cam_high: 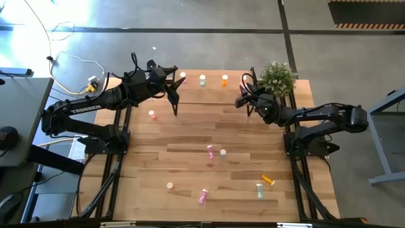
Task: Pick and place medicine bottles onto shelf by color
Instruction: Put the left orange pill bottle on the shelf aligned with the other orange pill bottle
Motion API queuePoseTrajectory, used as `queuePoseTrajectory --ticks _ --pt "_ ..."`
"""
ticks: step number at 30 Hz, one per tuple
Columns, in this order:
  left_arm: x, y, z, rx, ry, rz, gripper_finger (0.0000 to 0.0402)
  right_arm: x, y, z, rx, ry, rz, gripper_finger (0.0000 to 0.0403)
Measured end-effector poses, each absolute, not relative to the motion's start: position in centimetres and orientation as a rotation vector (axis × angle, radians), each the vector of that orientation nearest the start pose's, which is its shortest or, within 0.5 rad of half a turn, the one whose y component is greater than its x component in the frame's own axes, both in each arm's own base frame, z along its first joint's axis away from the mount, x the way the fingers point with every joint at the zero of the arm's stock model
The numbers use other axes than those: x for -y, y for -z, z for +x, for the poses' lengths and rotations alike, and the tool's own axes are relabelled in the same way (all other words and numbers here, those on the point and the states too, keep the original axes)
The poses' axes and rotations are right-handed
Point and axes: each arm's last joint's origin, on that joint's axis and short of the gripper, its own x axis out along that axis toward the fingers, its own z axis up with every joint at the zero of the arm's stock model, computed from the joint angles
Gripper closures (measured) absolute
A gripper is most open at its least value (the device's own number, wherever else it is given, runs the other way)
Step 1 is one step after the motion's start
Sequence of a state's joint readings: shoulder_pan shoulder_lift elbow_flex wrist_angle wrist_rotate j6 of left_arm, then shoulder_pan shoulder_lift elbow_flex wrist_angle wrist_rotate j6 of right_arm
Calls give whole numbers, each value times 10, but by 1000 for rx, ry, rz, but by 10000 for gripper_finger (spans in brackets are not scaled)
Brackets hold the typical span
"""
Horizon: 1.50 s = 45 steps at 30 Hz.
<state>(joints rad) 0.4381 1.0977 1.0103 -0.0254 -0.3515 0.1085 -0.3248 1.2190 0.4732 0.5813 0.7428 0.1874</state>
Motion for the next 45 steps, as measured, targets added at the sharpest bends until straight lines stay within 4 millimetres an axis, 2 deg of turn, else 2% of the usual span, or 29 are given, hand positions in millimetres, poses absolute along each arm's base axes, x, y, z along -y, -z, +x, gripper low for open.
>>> queuePoseTrajectory --ticks 15,24,28,34,40,45 --pt "-112 -366 216 -159 -782 98 166 95 -219 219 -16 1083 154 239" --pt "-110 -363 216 -190 -715 88 166 94 -238 218 144 1066 148 239" --pt "-103 -357 208 -275 -614 31 166 85 -258 220 152 1014 129 239" --pt "-84 -356 194 -330 -514 -100 166 62 -292 230 57 911 100 242" --pt "-63 -349 186 -418 -463 -245 167 34 -328 241 -90 807 180 242" --pt "-48 -335 181 -566 -516 -331 167 18 -360 234 -179 772 280 242"
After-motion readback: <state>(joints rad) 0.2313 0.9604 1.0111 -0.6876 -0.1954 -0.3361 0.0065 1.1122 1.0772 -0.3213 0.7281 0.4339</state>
